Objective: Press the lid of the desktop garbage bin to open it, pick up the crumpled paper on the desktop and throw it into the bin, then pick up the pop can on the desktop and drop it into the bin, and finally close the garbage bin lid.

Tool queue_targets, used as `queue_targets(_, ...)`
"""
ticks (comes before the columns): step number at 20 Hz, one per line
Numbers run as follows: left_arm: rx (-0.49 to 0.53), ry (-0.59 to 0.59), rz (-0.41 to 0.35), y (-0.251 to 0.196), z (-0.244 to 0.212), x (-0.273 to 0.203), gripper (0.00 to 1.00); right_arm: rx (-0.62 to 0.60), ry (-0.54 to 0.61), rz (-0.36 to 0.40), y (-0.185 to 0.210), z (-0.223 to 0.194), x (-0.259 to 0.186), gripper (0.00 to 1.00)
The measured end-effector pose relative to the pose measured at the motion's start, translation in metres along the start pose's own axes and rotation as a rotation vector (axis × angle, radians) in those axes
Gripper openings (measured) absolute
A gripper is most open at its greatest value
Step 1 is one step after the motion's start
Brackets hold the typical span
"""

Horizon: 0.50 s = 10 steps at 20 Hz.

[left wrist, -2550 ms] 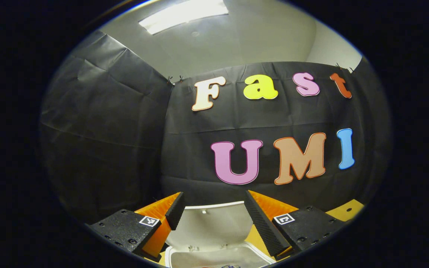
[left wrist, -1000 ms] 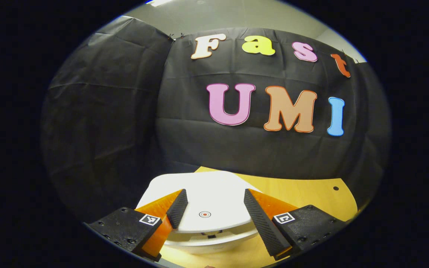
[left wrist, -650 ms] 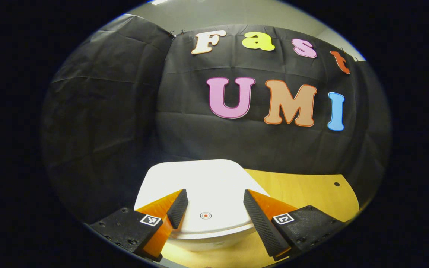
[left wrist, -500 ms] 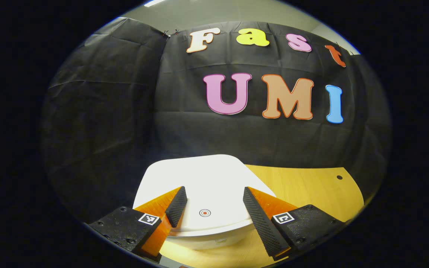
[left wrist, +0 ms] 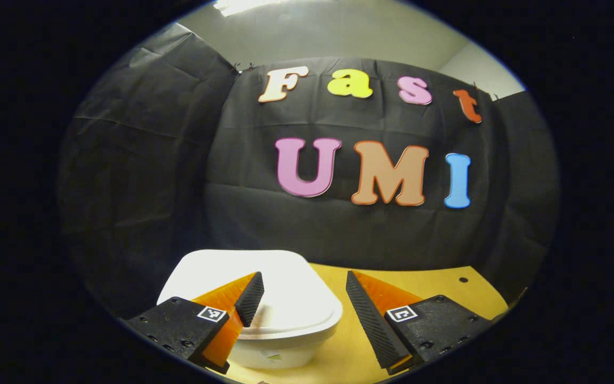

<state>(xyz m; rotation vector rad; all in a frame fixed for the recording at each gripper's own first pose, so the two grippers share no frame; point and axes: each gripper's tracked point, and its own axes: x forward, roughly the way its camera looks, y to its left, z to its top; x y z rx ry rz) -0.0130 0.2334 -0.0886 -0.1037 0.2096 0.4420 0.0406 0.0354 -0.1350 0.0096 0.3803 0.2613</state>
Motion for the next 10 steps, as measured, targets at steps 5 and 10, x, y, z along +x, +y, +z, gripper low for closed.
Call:
queue_targets(5,0.078,-0.180,-0.162,-0.079,0.035,-0.021,0.93,-0.018,-0.070,-0.011,-0.003,0.031,-0.014,0.99)
queue_targets(10,0.037,-0.208,-0.291,-0.147,0.020,-0.052,0.92,-0.021,-0.125,-0.008,0.001,0.046,-0.021,1.00)
